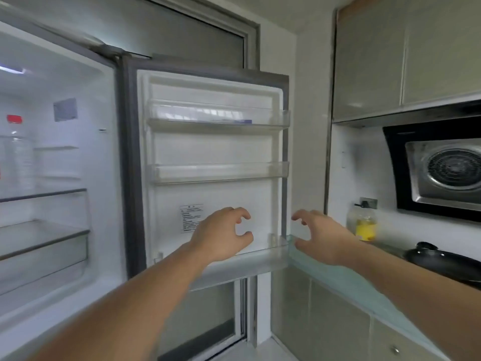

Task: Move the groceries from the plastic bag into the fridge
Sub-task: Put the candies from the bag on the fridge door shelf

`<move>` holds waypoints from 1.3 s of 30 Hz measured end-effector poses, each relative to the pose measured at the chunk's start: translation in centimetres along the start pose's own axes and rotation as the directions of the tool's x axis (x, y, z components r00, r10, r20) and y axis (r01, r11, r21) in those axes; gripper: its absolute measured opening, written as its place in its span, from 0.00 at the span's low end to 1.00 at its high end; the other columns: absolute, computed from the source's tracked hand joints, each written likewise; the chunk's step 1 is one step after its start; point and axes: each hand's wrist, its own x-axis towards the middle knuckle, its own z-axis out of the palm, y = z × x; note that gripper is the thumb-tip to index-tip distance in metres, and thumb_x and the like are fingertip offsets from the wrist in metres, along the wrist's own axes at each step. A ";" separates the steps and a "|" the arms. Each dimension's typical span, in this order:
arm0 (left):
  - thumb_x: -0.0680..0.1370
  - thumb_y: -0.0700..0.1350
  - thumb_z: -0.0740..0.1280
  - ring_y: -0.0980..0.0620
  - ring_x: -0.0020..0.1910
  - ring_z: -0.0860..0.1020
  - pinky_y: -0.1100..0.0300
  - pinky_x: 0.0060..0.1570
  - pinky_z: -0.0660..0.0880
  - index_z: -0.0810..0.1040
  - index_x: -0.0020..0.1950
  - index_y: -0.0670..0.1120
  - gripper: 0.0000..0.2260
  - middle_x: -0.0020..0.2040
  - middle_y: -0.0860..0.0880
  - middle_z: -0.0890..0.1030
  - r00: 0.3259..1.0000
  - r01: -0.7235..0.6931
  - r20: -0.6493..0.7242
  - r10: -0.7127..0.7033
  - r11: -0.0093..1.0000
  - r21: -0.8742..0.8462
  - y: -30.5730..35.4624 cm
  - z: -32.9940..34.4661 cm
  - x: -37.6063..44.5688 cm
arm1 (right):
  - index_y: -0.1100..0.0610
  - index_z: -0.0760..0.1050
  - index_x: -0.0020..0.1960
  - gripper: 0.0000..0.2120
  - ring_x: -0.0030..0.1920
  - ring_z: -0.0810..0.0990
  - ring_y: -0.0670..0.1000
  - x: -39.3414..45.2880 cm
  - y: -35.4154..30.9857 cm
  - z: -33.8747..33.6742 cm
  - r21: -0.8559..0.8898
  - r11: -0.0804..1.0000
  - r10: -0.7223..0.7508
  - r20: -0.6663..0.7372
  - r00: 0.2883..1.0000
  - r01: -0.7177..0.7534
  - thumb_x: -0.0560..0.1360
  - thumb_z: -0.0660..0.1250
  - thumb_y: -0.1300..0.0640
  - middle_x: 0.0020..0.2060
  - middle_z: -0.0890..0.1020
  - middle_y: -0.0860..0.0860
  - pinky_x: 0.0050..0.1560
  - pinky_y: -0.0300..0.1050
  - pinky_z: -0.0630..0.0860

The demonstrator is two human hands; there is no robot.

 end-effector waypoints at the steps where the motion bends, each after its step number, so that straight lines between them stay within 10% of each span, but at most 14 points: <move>1: 0.74 0.56 0.66 0.55 0.57 0.75 0.55 0.57 0.73 0.73 0.62 0.59 0.17 0.56 0.58 0.75 0.999 -0.040 0.018 0.040 0.999 -0.020 1.8 1.5 0.8 | 0.47 0.63 0.70 0.25 0.57 0.75 0.52 -0.9 2.0 -0.6 -0.018 0.997 0.069 -0.012 0.998 -0.069 0.75 0.64 0.46 0.63 0.72 0.49 0.56 0.46 0.74; 9: 0.74 0.56 0.66 0.53 0.59 0.75 0.57 0.55 0.73 0.73 0.65 0.56 0.19 0.60 0.56 0.75 0.931 -0.323 0.110 0.348 0.926 -0.197 13.1 11.6 7.2 | 0.48 0.65 0.68 0.24 0.57 0.75 0.54 -8.5 13.8 -5.1 -0.155 0.876 0.444 -0.111 0.889 -0.456 0.74 0.64 0.47 0.60 0.73 0.50 0.56 0.50 0.74; 19: 0.71 0.58 0.65 0.52 0.59 0.75 0.56 0.52 0.74 0.74 0.61 0.57 0.19 0.59 0.58 0.76 0.699 -0.587 0.173 0.694 0.695 -0.416 24.9 23.1 10.4 | 0.47 0.67 0.67 0.22 0.51 0.76 0.52 -19.0 20.1 -8.0 -0.234 0.518 0.759 -0.319 0.568 -0.823 0.75 0.63 0.43 0.59 0.75 0.49 0.49 0.48 0.76; 29: 0.74 0.58 0.64 0.51 0.66 0.70 0.54 0.60 0.71 0.69 0.69 0.57 0.24 0.67 0.55 0.73 0.418 -0.700 0.248 0.874 0.484 -0.525 39.1 30.5 4.1 | 0.44 0.61 0.73 0.26 0.60 0.75 0.53 -32.6 23.8 -10.1 -0.201 0.220 0.875 -0.393 0.284 -0.955 0.77 0.62 0.42 0.68 0.69 0.48 0.52 0.45 0.73; 39: 0.73 0.57 0.64 0.50 0.68 0.69 0.52 0.61 0.70 0.67 0.70 0.58 0.25 0.69 0.54 0.71 0.396 -0.686 0.377 0.838 0.542 -0.485 50.2 36.6 -0.9 | 0.52 0.63 0.73 0.27 0.62 0.74 0.53 -43.4 33.8 -11.4 -0.029 0.161 0.928 -0.337 0.162 -0.986 0.77 0.63 0.45 0.70 0.69 0.52 0.59 0.48 0.73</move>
